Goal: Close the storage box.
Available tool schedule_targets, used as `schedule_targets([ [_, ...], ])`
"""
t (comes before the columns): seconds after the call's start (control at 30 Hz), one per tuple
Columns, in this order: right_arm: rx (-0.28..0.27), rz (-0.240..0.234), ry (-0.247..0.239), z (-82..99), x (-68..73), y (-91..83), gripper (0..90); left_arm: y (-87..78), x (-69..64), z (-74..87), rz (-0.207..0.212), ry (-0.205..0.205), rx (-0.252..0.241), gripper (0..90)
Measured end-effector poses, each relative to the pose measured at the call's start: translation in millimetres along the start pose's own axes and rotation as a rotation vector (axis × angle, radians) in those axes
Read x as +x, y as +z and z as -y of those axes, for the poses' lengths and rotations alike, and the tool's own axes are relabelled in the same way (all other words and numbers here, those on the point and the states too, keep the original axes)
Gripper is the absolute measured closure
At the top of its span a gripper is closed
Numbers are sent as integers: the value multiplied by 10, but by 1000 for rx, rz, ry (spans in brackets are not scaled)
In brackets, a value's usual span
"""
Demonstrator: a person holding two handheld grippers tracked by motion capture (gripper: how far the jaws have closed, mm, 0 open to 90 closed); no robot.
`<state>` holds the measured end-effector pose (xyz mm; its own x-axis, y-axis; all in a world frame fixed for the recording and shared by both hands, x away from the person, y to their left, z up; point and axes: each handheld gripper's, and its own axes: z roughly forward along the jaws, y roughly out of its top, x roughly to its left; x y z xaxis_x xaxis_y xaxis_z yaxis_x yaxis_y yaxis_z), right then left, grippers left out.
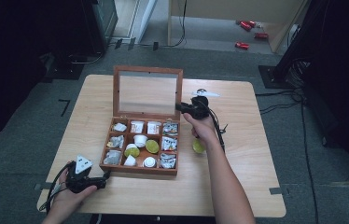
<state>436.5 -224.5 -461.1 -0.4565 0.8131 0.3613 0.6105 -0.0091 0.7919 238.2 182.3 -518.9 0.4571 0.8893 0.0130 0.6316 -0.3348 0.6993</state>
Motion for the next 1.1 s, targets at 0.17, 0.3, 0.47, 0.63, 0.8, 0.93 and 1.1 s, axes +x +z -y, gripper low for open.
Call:
schedule_targets([
  [0.17,-5,12,-39,24,47,-40,712,1,-4,-1,2,2,1,87],
  [0.3,-3,26,-71,37,91,-71,706,3,-5,-2,3,4,3,80],
  [0.47,-18,40,-130,54,142,-104,705,4,-5,-3,4,5,3,78],
  [0.63,-32,33,-145,72,150,-121,708,-56,46,16,49,42,31,86],
  [0.8,-38,37,-171,80,173,-138,710,-256,243,-32,66,21,13,88],
  [0.93,-41,35,-184,86,192,-158,716,-366,404,-134,39,-30,-33,89],
  [1.1,-43,39,-204,93,220,-179,720,-336,460,-250,28,-58,-54,89],
])
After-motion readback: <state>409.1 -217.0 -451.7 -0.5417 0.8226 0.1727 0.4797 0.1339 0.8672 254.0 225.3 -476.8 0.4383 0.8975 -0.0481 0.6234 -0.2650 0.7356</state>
